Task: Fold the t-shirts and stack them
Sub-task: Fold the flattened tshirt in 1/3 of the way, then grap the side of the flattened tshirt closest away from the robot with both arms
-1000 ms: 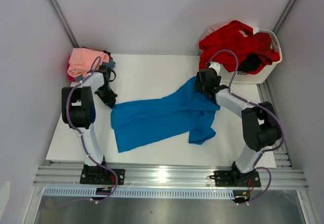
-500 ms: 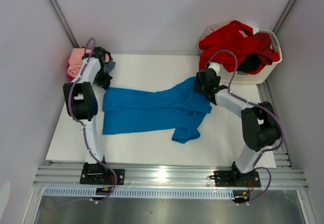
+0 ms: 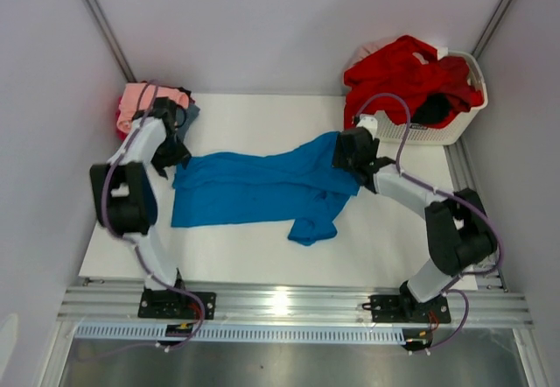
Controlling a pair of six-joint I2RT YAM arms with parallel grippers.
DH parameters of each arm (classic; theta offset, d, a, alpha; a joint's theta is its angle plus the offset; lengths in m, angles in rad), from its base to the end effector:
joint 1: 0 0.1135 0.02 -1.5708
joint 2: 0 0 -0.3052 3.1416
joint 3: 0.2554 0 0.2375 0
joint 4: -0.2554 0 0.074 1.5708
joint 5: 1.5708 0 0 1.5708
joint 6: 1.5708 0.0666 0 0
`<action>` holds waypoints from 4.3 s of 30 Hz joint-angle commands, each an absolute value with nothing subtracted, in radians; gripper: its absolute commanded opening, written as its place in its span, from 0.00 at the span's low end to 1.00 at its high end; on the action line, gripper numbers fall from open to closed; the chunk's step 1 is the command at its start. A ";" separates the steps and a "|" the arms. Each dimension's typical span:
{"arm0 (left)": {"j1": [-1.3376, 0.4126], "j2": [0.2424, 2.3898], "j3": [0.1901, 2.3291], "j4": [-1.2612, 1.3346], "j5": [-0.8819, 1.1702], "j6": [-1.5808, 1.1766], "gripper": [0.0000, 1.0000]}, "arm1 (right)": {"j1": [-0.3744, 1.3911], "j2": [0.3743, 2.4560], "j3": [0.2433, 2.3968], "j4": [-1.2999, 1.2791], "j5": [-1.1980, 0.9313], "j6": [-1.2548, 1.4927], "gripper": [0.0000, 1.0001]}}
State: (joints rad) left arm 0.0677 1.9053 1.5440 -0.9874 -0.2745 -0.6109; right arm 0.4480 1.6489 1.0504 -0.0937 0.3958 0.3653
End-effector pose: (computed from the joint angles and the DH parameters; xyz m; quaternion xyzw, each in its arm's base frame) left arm 0.3847 0.0442 0.2420 -0.3420 0.9233 0.1015 0.1422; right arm 0.3462 0.1379 0.2514 0.0469 0.8901 0.0015 0.4534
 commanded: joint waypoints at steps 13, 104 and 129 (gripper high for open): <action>0.055 1.476 1.010 -0.746 -0.127 -0.798 0.59 | 0.603 1.444 0.781 -0.120 0.387 0.578 0.71; 0.229 1.373 0.824 -0.795 -0.020 -0.792 0.01 | 1.052 1.287 0.680 -0.483 0.750 0.903 0.75; 0.229 1.382 0.807 -0.772 -0.008 -0.793 0.01 | 0.778 1.068 0.422 -0.158 0.209 0.939 0.48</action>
State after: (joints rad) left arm 0.2165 1.3808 0.8131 -0.7868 -0.0185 -0.8032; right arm 0.7811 1.0889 0.4339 -0.2615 0.3176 0.9234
